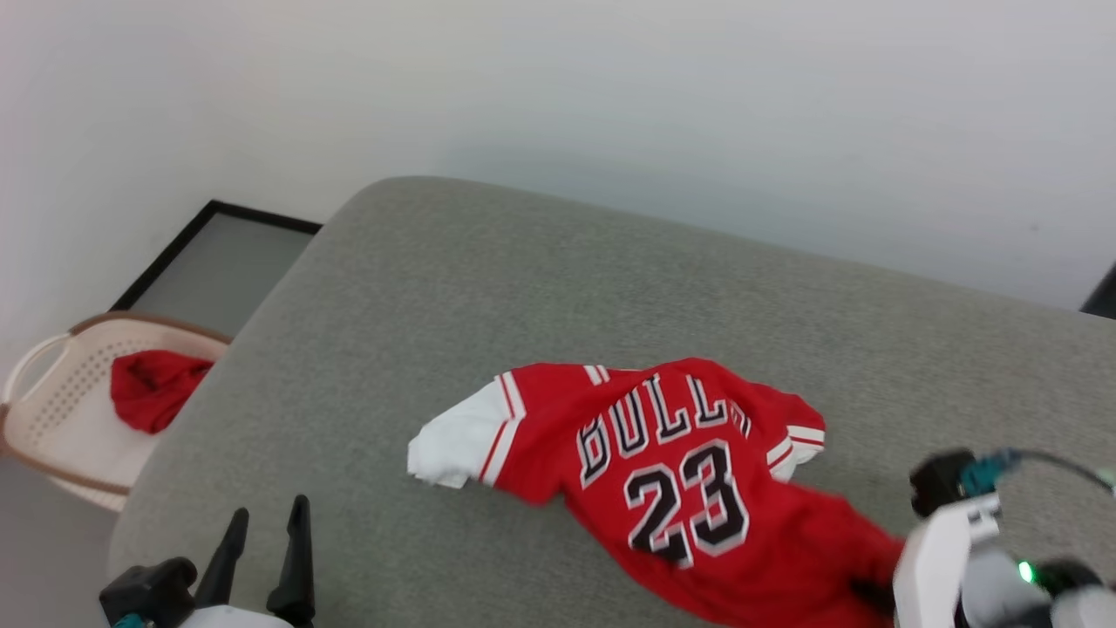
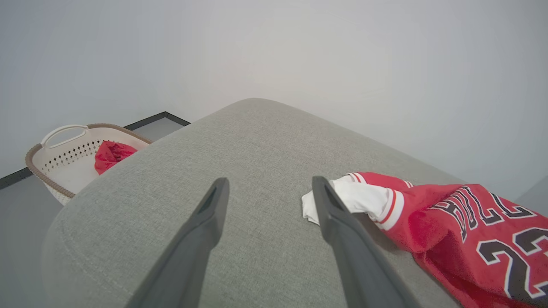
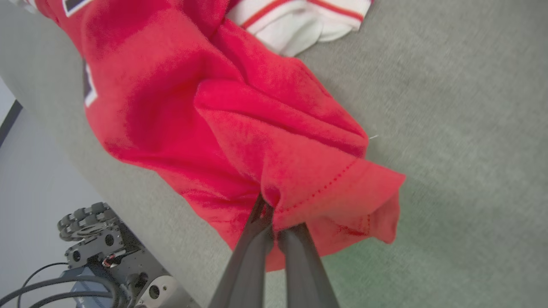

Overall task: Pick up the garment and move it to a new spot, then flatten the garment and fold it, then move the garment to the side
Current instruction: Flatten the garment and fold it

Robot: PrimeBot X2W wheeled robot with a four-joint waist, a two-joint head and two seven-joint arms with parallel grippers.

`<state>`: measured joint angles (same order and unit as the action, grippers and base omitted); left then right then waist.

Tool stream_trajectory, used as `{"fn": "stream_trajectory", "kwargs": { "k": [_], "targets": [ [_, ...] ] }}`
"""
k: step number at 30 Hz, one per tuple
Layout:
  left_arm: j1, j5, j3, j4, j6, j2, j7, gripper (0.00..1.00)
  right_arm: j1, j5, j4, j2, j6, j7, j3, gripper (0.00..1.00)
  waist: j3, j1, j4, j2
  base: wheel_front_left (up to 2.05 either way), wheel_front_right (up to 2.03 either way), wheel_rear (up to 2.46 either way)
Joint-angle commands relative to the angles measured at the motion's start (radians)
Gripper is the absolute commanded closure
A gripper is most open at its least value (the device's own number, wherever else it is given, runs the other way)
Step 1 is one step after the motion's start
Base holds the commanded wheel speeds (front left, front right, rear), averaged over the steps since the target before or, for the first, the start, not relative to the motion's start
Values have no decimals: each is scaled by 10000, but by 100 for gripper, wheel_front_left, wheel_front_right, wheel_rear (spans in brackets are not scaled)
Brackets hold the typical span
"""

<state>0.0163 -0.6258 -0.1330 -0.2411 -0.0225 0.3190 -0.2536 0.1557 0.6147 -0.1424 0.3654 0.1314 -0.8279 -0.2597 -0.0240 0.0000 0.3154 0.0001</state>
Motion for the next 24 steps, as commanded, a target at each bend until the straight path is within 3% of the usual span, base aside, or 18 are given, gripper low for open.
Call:
{"fn": "stream_trajectory", "kwargs": {
  "k": [1, 11, 12, 13, 14, 24],
  "targets": [
    [79, -79, -9, -3, -19, 6, 48, 0, -444, -10, 243, 25, -14, -172, 157, 100, -97, 0, -222, -1, 0, 0, 0],
    [241, -180, -19, -38, -71, 10, 98, 0, -2788, -544, 1084, -935, -14, -526, 1111, 100, -87, 0, -587, -1, 0, 0, 0],
    [261, -143, -22, -33, -68, 40, 82, 0, -2852, -612, 1061, -993, -14, -481, 1099, 92, -90, 0, -614, -1, 0, 0, 0],
    [270, -75, -28, 3, -35, 66, 56, 0, -2877, -741, 1079, -1025, -14, -322, 1086, 9, -94, 0, -634, -1, 0, 0, 0],
    [299, -72, -4, 13, -25, 66, 44, 0, -2911, -798, 1034, -1111, -14, -227, 1105, 0, -109, 0, -657, -1, 0, 0, 0],
    [603, 160, 191, 54, 10, 175, -68, 0, -2992, -289, 1950, -1195, -13, 48, 1502, 0, -366, 0, -624, -1, 0, 0, 0]
  ]
}}
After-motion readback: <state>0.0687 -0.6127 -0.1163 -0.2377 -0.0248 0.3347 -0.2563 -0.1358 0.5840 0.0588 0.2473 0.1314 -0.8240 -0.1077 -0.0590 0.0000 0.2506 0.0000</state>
